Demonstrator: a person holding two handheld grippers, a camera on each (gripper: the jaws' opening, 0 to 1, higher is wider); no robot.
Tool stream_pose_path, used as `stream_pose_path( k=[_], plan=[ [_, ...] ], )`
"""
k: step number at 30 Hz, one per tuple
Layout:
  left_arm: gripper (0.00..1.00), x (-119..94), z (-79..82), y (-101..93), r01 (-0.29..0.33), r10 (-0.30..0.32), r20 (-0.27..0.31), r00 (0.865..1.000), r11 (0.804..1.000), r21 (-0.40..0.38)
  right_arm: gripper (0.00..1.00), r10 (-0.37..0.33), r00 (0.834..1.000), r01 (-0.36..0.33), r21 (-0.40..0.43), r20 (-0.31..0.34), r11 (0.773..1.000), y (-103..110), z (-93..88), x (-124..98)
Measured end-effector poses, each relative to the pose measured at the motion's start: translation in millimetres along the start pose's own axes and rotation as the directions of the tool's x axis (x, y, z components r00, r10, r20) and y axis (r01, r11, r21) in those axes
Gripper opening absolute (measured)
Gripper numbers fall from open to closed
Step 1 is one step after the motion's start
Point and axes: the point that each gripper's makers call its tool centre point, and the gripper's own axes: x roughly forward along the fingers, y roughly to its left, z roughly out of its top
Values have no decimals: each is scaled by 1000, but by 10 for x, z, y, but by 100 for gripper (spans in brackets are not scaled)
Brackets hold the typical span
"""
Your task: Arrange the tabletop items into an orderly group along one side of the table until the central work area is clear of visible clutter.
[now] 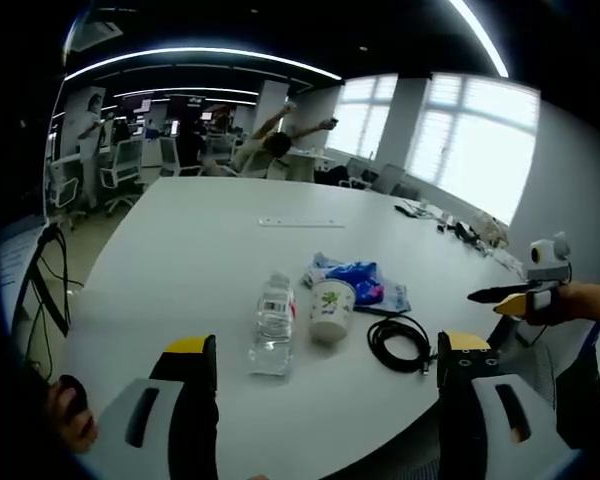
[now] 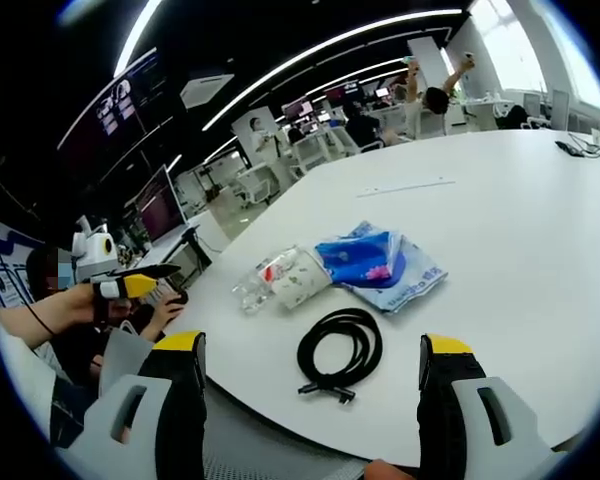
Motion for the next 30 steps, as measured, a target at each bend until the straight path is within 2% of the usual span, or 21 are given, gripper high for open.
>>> stream_pose_path(
  k=[14, 26, 30],
  plan=[
    [88, 28, -21, -6, 8, -8, -10, 1000, 1000, 9, 87, -4, 1000, 4, -21, 11, 1000, 8, 66, 11],
    [89, 37, -31, -1, 16, -15, -20, 1000, 1000, 17, 87, -2, 1000, 3, -22, 10, 1000, 49, 53, 26],
    [90, 45, -77, 5, 22, -19, -48, 999, 999, 49, 87, 3, 1000, -3, -27, 4, 1000, 83, 32, 38]
  ],
)
